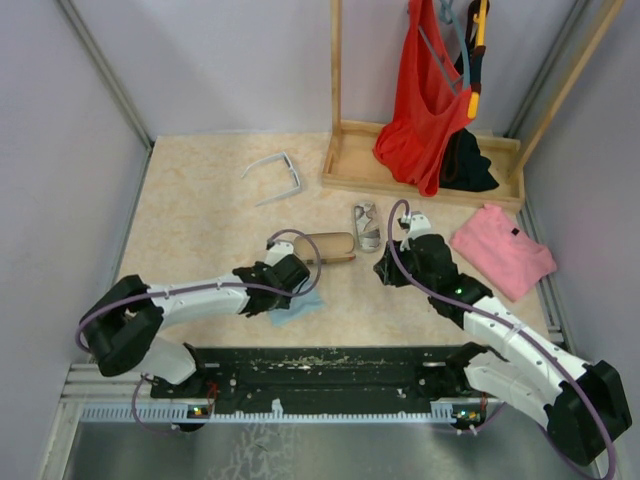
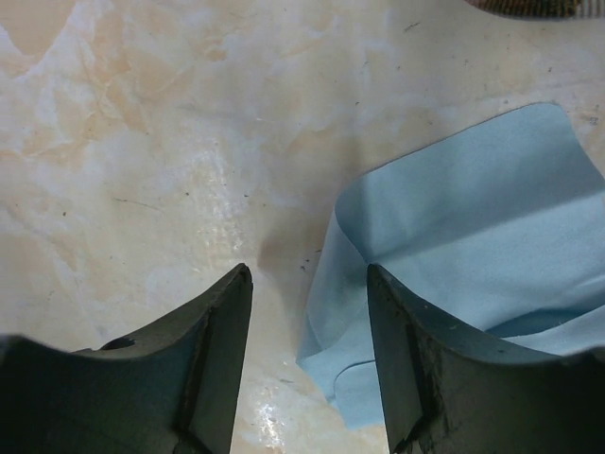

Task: Organize the sunglasses
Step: Adjust the glasses cleaning cloth at the center of the board.

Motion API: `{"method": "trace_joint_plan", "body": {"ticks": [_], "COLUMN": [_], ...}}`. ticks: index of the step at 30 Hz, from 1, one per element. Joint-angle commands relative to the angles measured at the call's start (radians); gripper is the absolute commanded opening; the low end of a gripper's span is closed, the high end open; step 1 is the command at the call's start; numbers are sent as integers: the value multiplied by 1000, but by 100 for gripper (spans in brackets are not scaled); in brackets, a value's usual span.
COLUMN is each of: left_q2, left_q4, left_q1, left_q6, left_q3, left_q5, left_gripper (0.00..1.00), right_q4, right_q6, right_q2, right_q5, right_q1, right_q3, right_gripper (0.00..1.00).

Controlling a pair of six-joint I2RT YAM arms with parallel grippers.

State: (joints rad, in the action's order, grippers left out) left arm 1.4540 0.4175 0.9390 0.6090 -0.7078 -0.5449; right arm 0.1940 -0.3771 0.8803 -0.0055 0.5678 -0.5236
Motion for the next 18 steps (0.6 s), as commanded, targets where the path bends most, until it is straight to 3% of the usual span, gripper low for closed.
{"method": "trace_joint_plan", "body": {"ticks": [1,13,18], "left_q2": [-55,-104,-168], "left_q4": [36,42,-71], "left_q1": [-12,-80,-79], "left_q6": [8,0,-80], "left_q3": [11,26,62], "left_q5": [-7,15,126], "left_gripper": [58,53,65], "right_q4": [-57,-66,-73], "right_q6": [3,-1,-2], "right_q2": [4,15,24], "right_q5": [-11,-19,-29], "right_q1": [7,7,7], "right_q3": [-10,-11,-11], "right_gripper": [38,38,38]}}
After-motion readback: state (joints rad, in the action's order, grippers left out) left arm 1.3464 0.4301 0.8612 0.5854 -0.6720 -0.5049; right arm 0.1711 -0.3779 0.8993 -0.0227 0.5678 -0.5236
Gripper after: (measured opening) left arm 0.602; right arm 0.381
